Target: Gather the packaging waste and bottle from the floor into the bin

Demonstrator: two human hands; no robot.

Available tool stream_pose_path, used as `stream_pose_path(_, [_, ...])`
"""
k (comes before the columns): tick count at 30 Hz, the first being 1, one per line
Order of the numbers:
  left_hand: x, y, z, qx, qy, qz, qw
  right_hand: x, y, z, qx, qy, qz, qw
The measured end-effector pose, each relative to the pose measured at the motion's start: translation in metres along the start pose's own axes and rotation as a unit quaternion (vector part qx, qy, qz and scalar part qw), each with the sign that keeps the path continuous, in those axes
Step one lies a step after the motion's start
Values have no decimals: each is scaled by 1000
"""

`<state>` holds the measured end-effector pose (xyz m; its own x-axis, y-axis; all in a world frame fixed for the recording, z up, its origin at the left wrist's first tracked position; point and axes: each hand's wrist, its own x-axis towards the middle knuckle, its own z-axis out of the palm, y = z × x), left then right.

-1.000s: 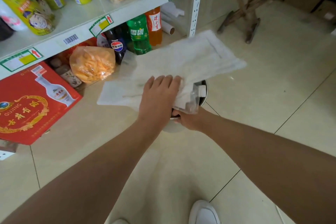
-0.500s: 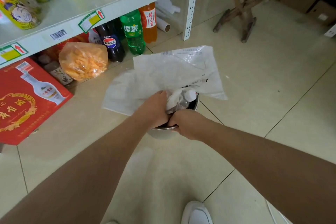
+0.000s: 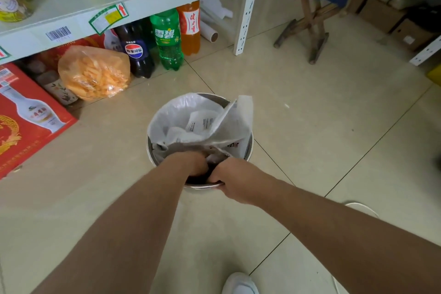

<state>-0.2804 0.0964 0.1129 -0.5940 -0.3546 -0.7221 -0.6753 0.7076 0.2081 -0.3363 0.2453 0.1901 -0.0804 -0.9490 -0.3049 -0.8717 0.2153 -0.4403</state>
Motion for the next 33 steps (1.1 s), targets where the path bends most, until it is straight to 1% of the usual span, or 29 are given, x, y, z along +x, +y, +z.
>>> stream_pose_path(2, [2,-4,0,-43,-12,-52,998,-3,-4,0,7,-8,1,1000])
stream_pose_path(4, [4,-5,1,-135,-85,-107,981,-4,-6,2,7,-19,-4,1000])
stream_pose_path(5, [7,-7,4,-168,-131,-131,968,-4,-7,5,5,-27,-8,1000])
stream_pose_path(6, [9,-8,7,-178,-164,-143,960,-4,-9,7,0,-36,-12,999])
stream_pose_path(7, [12,-10,12,-172,-179,-144,958,-5,-10,8,-7,-44,-16,999])
stream_pose_path(10, [21,-18,26,-151,-190,-147,959,-6,-12,12,-24,-51,-20,998])
stream_pose_path(13, [23,-23,30,-144,-194,-127,962,-5,-12,14,-22,-46,-27,998])
stream_pose_path(14, [22,-23,30,-143,-191,-119,964,-5,-12,14,-22,-44,-31,998])
stream_pose_path(17, [18,-23,29,-115,-151,-84,978,-4,-12,15,-29,-47,-31,998])
stream_pose_path(19, [14,-22,29,-82,-122,-67,987,-3,-13,15,-30,-45,-31,998])
stream_pose_path(23, [7,-22,27,-22,-95,-40,994,-2,-15,14,-34,-44,-28,998])
stream_pose_path(30, [-26,-25,19,57,11,-15,998,2,-23,10,-46,-93,-7,995])
stream_pose_path(33, [-52,-32,9,46,45,26,998,3,-29,-1,-42,-113,-7,993])
